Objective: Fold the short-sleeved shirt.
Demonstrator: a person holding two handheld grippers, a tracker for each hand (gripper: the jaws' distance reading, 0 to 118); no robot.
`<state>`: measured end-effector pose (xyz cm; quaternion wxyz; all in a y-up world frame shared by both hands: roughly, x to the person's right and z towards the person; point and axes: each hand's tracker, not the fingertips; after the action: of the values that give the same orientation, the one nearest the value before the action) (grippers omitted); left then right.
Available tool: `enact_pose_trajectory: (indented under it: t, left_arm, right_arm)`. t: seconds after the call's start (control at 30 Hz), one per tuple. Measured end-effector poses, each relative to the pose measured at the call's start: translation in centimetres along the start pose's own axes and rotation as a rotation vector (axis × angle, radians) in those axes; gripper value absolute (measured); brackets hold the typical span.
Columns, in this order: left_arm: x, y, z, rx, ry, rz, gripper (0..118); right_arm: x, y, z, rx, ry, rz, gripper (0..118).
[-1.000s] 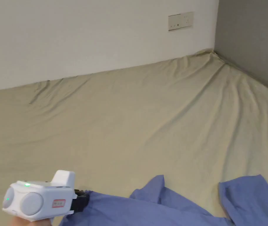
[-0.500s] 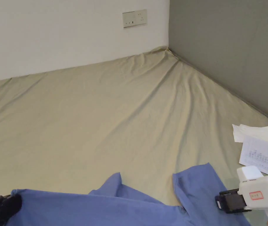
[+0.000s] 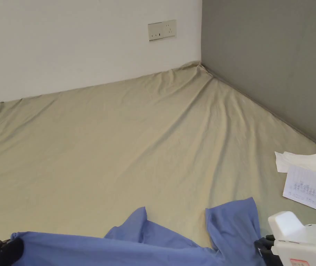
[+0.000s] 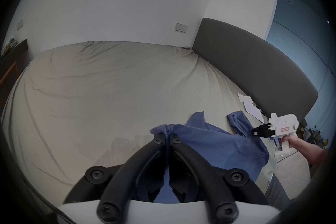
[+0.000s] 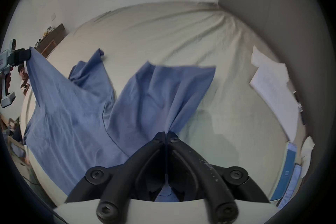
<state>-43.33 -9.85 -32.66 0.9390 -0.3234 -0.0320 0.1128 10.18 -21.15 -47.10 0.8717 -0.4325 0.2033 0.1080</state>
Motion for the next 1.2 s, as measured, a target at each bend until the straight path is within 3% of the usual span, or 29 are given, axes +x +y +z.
enact_pose_trajectory:
  t: [0.17,0.33,0.47,0.53,0.63,0.73,0.83,0.93,1.03,1.2]
  left_arm:
    - [0.7,-0.3,7.3,0.177,0.078,0.028,1]
    - [3.1,-0.8,16.1,0.401,0.232,0.045,1]
    - [6.1,-1.1,22.9,0.568,0.353,0.048,1]
    - [6.7,-0.6,25.0,0.605,0.398,0.085,1]
    - [6.3,1.1,25.8,0.598,0.45,0.083,1]
    - [5.0,3.9,24.4,0.585,0.475,0.056,1]
    - [3.3,8.1,22.0,0.604,0.495,0.05,1]
    - [1.7,13.0,19.6,0.626,0.514,0.02,1]
    - [0.3,18.0,17.4,0.631,0.542,0.026,1]
    - [-0.6,24.8,15.1,0.671,0.572,0.026,1]
  right_arm:
    - [-1.2,-0.3,11.0,0.381,-0.099,-0.072,1]
    - [-5.2,0.2,22.3,0.818,-0.187,-0.1,1]
    - [-8.1,1.4,28.4,1.065,-0.166,-0.11,1]
    - [-8.5,3.4,29.4,1.073,-0.133,-0.105,1]
    - [-8.3,6.8,29.1,1.062,-0.011,-0.158,1]
    - [-8.6,11.9,27.1,1.053,-0.028,-0.132,1]
    - [-8.3,17.5,24.7,1.019,0.034,-0.214,1]
    - [-8.4,22.9,22.9,1.017,-0.006,-0.2,1]
    - [-8.1,28.4,21.6,0.997,0.02,-0.268,1]
    - [-8.1,36.2,21.2,1.009,-0.042,-0.235,1]
